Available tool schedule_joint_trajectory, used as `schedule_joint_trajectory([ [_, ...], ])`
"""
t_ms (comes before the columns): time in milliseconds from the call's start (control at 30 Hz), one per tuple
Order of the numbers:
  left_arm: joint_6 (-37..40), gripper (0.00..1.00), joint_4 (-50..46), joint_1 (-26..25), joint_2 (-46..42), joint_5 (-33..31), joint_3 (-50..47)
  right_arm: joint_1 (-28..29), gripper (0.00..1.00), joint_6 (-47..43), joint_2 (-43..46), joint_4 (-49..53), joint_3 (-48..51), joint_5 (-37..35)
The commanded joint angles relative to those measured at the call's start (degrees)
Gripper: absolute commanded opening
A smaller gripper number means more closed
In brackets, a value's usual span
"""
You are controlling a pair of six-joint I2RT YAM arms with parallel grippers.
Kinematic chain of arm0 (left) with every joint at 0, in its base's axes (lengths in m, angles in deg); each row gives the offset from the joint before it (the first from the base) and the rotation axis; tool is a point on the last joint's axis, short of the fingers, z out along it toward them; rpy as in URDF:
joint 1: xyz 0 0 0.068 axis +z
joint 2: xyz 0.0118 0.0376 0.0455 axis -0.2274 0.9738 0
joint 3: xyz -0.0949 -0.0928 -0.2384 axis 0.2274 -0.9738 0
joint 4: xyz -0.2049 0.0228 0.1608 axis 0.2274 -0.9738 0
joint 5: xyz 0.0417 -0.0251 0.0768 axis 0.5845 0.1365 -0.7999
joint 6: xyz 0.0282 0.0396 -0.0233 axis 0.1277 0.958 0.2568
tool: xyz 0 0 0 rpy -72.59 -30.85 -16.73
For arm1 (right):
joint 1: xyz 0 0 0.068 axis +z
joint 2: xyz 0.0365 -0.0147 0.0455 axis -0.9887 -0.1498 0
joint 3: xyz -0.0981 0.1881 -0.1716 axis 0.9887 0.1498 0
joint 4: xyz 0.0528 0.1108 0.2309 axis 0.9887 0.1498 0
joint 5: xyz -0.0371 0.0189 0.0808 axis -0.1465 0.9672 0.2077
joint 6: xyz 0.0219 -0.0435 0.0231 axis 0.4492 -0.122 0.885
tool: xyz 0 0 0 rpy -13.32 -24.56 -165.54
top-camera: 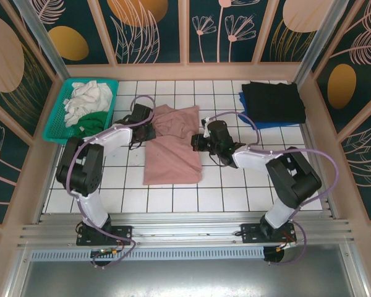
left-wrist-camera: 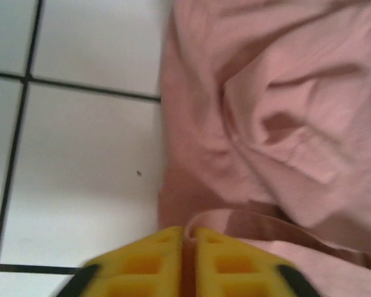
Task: Fold and stack the t-shirts
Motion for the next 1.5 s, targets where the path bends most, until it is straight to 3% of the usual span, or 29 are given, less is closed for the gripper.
schedule_joint_trajectory([
  [0, 1.02, 0.34, -0.07, 0.67, 1.05, 0.83, 2.0, -2.43, 0.0, 0.25, -1.86, -2.47, 0.63, 1.06],
  [100, 0.89, 0.48, 0.0, 0.77, -0.3, 0.43, 1.19, -3.17, 0.09, -0.39, -4.52, 1.14, -1.95, 3.22],
  [133, 0.78, 0.55, -0.08, 0.77, -1.24, 0.2, 0.69, -4.92, 0.16, -0.94, -5.56, 4.19, -3.67, 2.94],
  [233, 0.18, 0.62, -0.5, 0.78, -5.41, -0.78, -1.58, -4.97, 0.35, -1.26, -6.18, 12.64, -7.62, -3.42],
  [333, -0.96, 0.64, 1.35, 0.4, -12.02, 1.15, -7.2, -3.86, 0.35, -0.5, -3.19, 16.55, -7.76, -10.36],
  [433, -2.98, 0.61, 3.98, -2.86, -17.95, 2.92, -15.15, 1.0, 0.35, 0.27, 0.89, 15.37, -5.19, -14.17],
  [633, -10.76, 0.54, 9.8, -11.47, -22.64, 6.21, -28.7, 9.62, 0.32, 4.57, 0.84, 8.26, -0.01, -7.13],
  [767, -15.89, 0.47, 13.14, -11.66, -25.99, 7.11, -39.91, 14.01, 0.31, 8.48, 1.8, 6.32, 6.43, -8.1],
  [867, -17.75, 0.36, 13.27, -11.65, -28.62, 6.4, -45.13, 15.15, 0.31, 9.04, 2.5, 4.88, 11.69, -8.08],
  [1033, -18.13, 0.15, 13.14, -11.68, -29.74, 6.32, -47.81, 15.41, 0.46, 7.02, 5.49, 6.36, 17.39, -11.26],
  [1133, -18.1, 0.08, 11.7, -11.62, -30.93, 6.05, -48.21, 15.8, 0.51, 5.26, 10.84, 10.06, 18.16, -15.22],
  [1233, -18.48, 0.11, 9.23, -11.63, -34.83, 5.86, -48.49, 16.68, 0.53, 4.65, 17.68, 13.8, 18.9, -18.2],
  [1467, -20.96, 0.47, 4.88, -12.29, -46.34, 7.0, -49.62, 22.94, 0.62, 8.51, 27.4, 12.87, 24.93, -20.13],
])
